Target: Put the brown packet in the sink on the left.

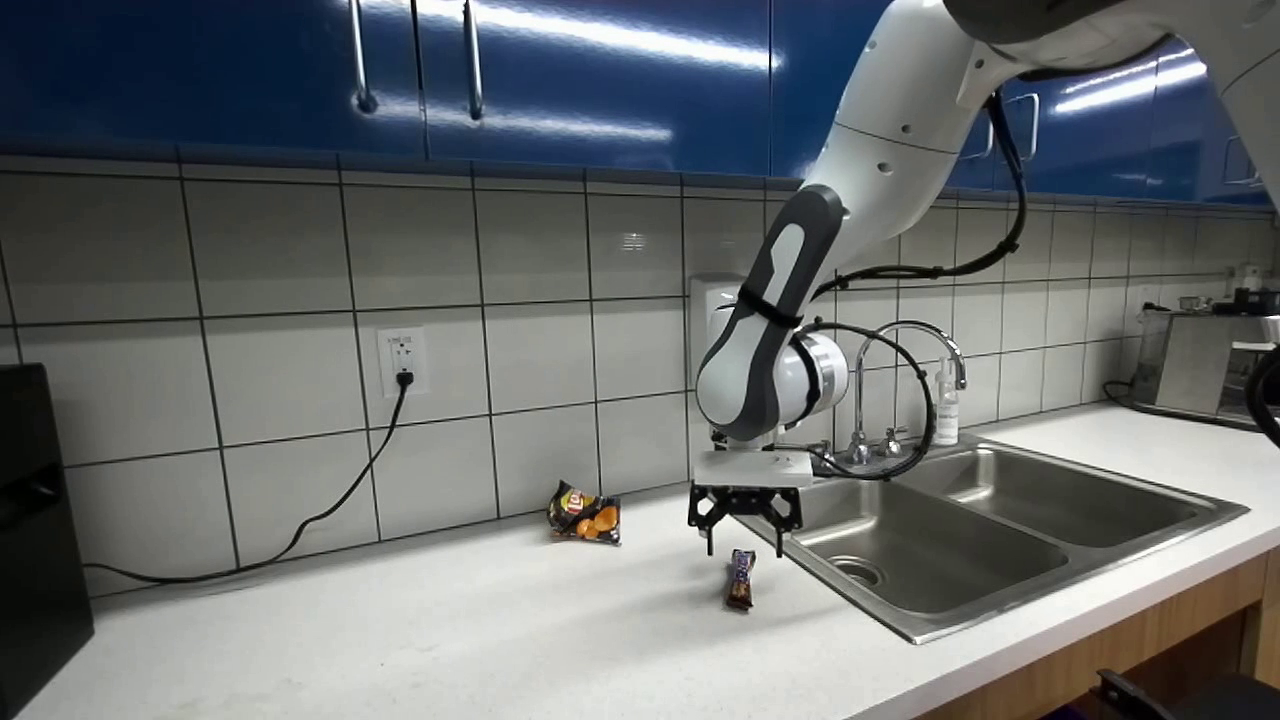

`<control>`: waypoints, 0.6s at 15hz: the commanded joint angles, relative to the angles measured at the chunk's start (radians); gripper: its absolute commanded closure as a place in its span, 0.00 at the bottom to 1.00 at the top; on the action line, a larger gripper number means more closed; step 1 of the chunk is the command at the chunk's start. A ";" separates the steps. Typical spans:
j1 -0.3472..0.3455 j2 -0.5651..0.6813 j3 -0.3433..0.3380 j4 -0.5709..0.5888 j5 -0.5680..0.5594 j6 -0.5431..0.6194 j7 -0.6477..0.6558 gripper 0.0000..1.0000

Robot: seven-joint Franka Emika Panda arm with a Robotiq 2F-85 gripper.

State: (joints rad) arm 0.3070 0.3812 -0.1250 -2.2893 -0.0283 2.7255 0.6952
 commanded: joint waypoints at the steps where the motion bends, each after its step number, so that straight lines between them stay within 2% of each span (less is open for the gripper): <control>1: 0.016 0.009 -0.012 0.017 -0.030 -0.036 0.084 0.00; 9: 0.008 0.047 -0.010 0.029 -0.027 -0.021 0.109 0.00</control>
State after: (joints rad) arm 0.3131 0.4096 -0.1297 -2.2861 -0.0308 2.7234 0.7672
